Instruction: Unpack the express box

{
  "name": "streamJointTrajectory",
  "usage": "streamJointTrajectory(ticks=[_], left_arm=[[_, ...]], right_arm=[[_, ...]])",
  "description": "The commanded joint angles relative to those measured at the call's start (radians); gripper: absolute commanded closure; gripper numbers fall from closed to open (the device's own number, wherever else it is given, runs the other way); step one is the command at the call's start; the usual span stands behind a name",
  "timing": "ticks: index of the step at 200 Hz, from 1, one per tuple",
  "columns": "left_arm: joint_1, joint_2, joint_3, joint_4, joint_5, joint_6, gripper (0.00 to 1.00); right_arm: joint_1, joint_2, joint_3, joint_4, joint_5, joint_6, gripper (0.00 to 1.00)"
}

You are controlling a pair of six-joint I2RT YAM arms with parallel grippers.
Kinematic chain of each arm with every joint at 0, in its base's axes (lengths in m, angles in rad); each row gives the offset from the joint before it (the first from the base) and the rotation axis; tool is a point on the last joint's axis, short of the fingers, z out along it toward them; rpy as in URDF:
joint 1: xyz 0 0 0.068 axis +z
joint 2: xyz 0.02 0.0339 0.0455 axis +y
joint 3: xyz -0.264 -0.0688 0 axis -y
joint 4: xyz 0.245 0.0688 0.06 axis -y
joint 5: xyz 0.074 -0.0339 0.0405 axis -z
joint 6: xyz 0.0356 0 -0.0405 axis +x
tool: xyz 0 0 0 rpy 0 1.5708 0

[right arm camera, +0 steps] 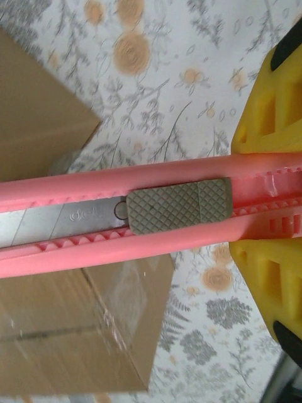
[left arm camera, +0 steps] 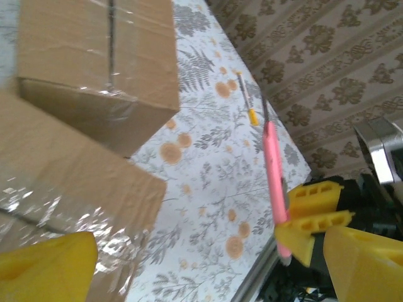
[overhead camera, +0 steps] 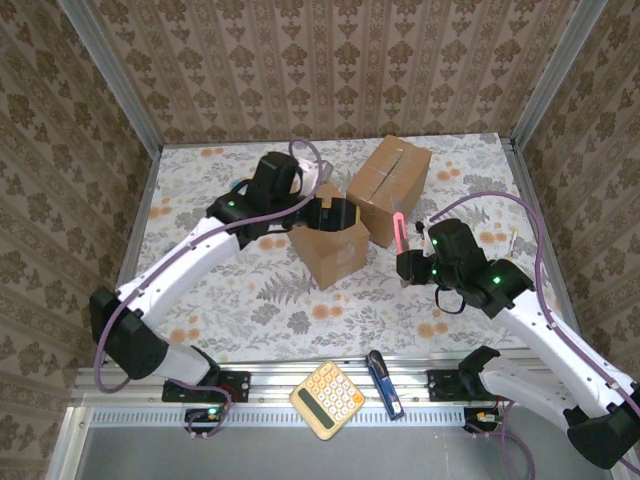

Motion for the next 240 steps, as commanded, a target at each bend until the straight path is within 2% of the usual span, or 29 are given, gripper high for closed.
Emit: streamJointTrajectory(ticks=[1, 50, 77, 112, 142, 175, 207, 240], left_arm=[[-0.032, 0.036, 0.054, 0.075, 0.033, -0.032, 0.08], [-0.077, 0.104, 0.081, 0.106, 0.047, -0.05, 0.08], [-0.086, 0.111, 0.07, 0.125, 0.051, -0.062, 0.13], [-0.087, 0.104, 0.054, 0.132, 0.047, -0.068, 0.25], [-0.087, 0.11, 0.054, 0.135, 0.059, -0.071, 0.4], [-0.086, 0.117, 0.051, 0.139, 0.062, -0.075, 0.49], [-0.087, 0.122, 0.052, 0.146, 0.069, -0.08, 0.64], [-0.087, 0.119, 0.046, 0.149, 0.071, -0.08, 0.85]], right_arm=[[0.021, -0.008, 0.035, 0.067, -0.095, -0.076, 0.8], [0.046, 0.018, 0.048, 0.145, -0.126, -0.066, 0.8], [0.047, 0.039, 0.059, 0.149, -0.125, -0.055, 0.8], [0.047, 0.054, 0.065, 0.21, -0.128, -0.025, 0.81], [0.047, 0.069, 0.064, 0.239, -0.137, -0.007, 0.82], [0.047, 0.081, 0.06, 0.273, -0.171, 0.008, 0.82], [0.047, 0.082, 0.056, 0.29, -0.181, 0.014, 0.83], [0.048, 0.082, 0.046, 0.315, -0.194, 0.026, 0.84]])
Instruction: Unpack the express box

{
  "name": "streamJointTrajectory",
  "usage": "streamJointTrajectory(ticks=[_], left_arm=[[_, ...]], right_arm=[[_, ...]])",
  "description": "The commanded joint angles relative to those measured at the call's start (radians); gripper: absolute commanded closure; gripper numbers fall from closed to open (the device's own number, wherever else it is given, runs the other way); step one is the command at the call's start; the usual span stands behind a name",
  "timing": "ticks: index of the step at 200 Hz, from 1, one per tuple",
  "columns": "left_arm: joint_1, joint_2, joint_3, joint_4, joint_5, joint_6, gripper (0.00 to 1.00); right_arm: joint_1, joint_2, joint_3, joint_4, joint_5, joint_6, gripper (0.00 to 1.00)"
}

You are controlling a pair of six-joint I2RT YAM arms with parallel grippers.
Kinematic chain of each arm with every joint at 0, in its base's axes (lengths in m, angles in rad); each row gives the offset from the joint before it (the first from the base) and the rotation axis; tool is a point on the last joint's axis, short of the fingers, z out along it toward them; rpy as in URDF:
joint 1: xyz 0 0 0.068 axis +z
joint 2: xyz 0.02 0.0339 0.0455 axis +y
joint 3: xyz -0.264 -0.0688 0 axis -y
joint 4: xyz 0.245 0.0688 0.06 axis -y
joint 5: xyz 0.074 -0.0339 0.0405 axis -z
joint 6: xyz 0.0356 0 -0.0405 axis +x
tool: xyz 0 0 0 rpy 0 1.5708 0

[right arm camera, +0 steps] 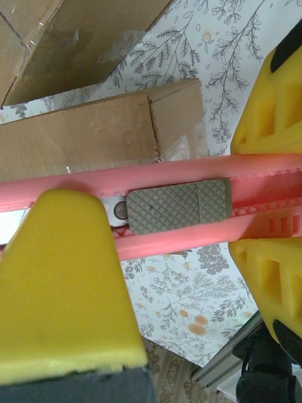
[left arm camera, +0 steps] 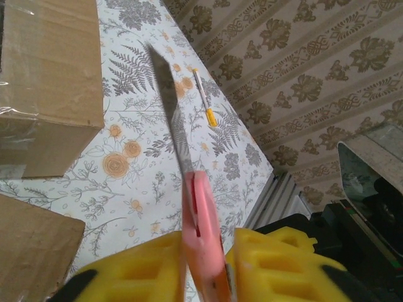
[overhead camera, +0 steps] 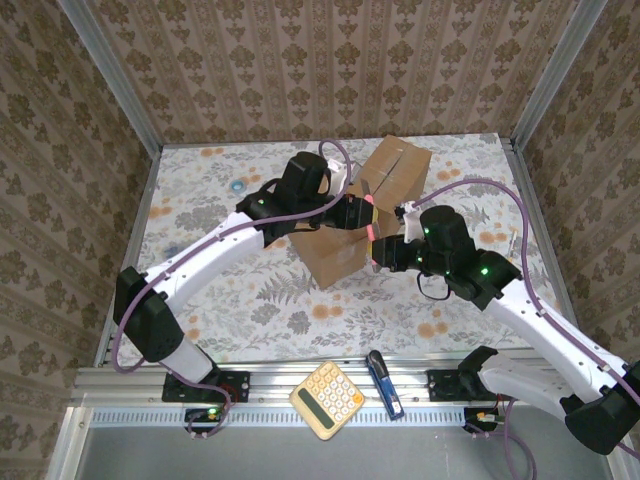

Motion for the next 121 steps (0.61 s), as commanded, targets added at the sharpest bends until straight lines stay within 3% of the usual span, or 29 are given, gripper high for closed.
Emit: streamJointTrajectory(ticks=[1, 18, 26, 53, 70, 88, 121], left_arm=[[-0.006, 0.008, -0.004, 0.026, 0.021, 0.007, 0.85], [-0.005, 0.006, -0.007, 0.025, 0.016, 0.007, 1.0], [-0.003, 0.0, -0.011, 0.023, 0.008, 0.007, 1.0], [0.019, -0.039, -0.037, 0.06, 0.012, 0.003, 1.0], [0.058, -0.071, -0.049, 0.113, 0.061, -0.016, 1.0], [0.108, -0.102, -0.059, 0.195, 0.147, -0.053, 1.0], [0.17, -0.137, -0.076, 0.354, 0.265, -0.145, 1.0]], right_arm=[[0.008, -0.001, 0.013, 0.061, -0.031, 0.019, 0.83], [0.007, 0.0, 0.001, 0.084, -0.037, 0.029, 0.82], [0.007, 0.0, -0.004, 0.1, -0.041, 0.038, 0.76], [0.006, -0.011, -0.037, 0.181, -0.062, 0.077, 0.34], [0.0, -0.026, -0.073, 0.262, -0.078, 0.119, 0.16], [-0.006, -0.041, -0.117, 0.371, -0.101, 0.17, 0.08], [-0.01, -0.045, -0.174, 0.552, -0.138, 0.255, 0.05]])
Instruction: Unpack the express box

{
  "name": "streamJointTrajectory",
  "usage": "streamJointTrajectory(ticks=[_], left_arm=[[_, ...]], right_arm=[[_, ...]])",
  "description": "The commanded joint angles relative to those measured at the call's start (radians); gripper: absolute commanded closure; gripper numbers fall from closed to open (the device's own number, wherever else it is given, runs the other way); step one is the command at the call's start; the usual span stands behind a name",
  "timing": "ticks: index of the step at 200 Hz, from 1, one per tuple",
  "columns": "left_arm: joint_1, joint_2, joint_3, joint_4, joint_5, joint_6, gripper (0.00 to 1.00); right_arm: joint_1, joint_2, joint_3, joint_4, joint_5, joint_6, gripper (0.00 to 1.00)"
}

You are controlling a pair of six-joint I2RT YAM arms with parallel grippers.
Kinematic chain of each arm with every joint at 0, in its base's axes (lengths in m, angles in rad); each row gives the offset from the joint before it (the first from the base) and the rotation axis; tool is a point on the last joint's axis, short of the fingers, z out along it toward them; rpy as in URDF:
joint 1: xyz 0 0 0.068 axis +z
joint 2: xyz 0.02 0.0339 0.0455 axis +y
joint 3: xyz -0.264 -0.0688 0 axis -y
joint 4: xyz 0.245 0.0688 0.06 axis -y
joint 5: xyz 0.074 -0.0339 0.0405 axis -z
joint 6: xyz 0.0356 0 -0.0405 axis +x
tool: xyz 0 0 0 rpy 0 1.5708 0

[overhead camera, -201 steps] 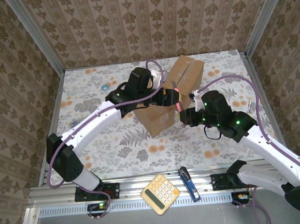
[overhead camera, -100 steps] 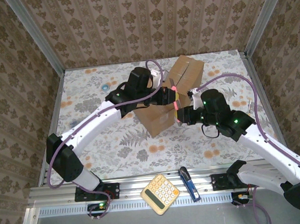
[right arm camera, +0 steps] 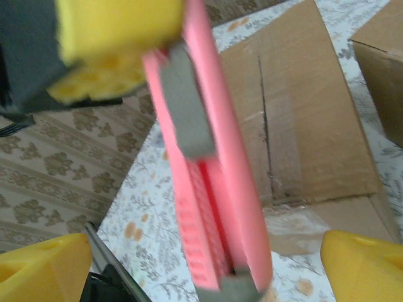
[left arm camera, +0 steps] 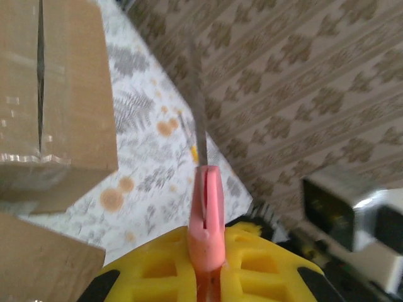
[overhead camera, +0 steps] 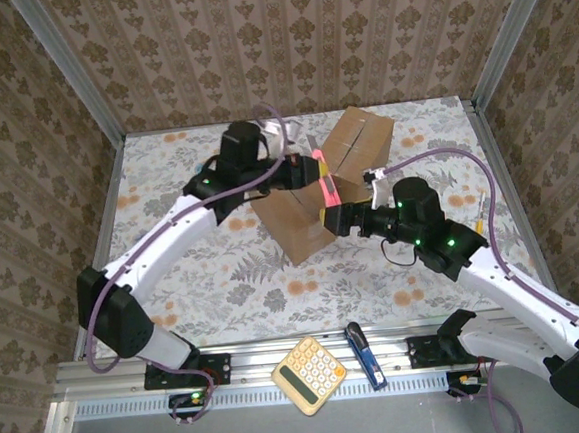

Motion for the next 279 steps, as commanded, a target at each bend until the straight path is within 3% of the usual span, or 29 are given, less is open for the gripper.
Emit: streamJointTrajectory(ticks=[1, 53, 104, 228, 279], left_arm=[[0.028, -0.064, -0.01, 0.188, 0.13, -0.087, 1.0], [0.035, -0.099, -0.079, 0.413, 0.15, -0.23, 1.0], [0.035, -0.12, -0.132, 0.528, 0.137, -0.308, 1.0], [0.035, -0.135, -0.178, 0.604, 0.138, -0.364, 1.0], [0.036, -0.128, -0.186, 0.625, 0.128, -0.373, 1.0]], right_arm=[[-0.006, -0.019, -0.041, 0.215, -0.051, 0.09, 0.05], [-0.005, -0.023, -0.084, 0.497, -0.091, 0.179, 0.14], [-0.004, 0.023, -0.04, 0.642, -0.127, 0.206, 0.24], [-0.004, 0.054, 0.011, 0.718, -0.134, 0.215, 0.5], [-0.004, 0.047, -0.009, 0.777, -0.113, 0.247, 0.56]])
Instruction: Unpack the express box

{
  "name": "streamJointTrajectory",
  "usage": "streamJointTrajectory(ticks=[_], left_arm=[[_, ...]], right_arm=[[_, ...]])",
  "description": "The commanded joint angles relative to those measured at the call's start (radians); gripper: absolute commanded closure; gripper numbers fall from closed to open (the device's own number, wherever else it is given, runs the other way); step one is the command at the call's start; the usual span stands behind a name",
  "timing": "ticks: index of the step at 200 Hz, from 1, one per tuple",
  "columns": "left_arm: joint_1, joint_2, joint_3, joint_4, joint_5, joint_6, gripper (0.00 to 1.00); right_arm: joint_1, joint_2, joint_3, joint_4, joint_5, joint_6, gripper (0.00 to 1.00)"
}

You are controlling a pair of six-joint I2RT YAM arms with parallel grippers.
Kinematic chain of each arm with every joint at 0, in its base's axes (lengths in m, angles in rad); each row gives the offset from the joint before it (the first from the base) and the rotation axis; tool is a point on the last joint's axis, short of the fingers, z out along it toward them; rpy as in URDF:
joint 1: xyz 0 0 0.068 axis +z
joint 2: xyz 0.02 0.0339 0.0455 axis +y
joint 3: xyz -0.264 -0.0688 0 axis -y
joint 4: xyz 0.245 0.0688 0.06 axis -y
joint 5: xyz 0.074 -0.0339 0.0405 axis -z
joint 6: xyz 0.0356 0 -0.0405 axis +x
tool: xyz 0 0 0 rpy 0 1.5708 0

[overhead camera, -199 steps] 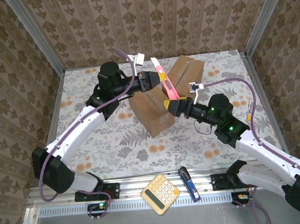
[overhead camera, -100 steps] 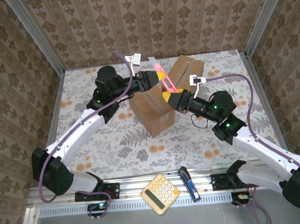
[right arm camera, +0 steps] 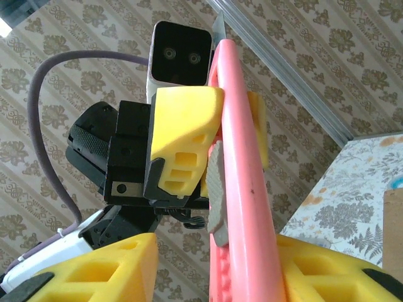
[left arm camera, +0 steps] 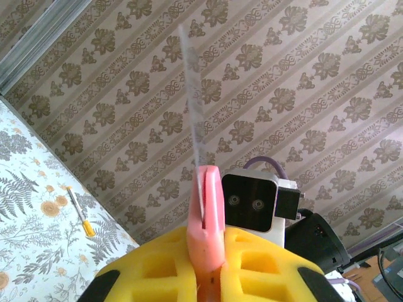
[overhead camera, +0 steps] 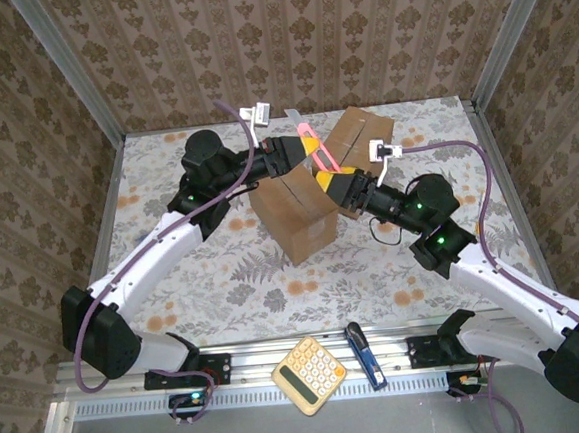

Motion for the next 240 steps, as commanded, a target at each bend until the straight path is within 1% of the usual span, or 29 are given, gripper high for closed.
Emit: streamJointTrajectory(ticks=[1, 54, 101, 151, 230, 240], left_arm=[[0.0, -0.015, -0.017, 0.043, 0.001, -0.012, 1.0], [0.0, -0.024, -0.047, 0.078, -0.034, -0.03, 1.0], [0.0, -0.036, -0.065, 0.087, -0.054, -0.033, 1.0], [0.0, -0.042, -0.08, 0.095, -0.057, -0.035, 1.0], [0.001, -0.037, -0.084, 0.104, -0.058, -0.038, 1.0], [0.0, -0.037, -0.086, 0.105, -0.058, -0.038, 1.0]], right_arm=[[0.001, -0.01, 0.018, 0.111, 0.007, 0.018, 0.56], [0.001, -0.008, -0.005, 0.198, 0.042, 0.054, 0.57], [0.001, 0.02, -0.004, 0.261, 0.055, 0.086, 0.61], [0.003, 0.031, 0.006, 0.271, 0.07, 0.095, 0.67], [0.006, 0.03, 0.006, 0.268, 0.087, 0.099, 0.84], [0.005, 0.03, 0.004, 0.266, 0.093, 0.098, 0.89]])
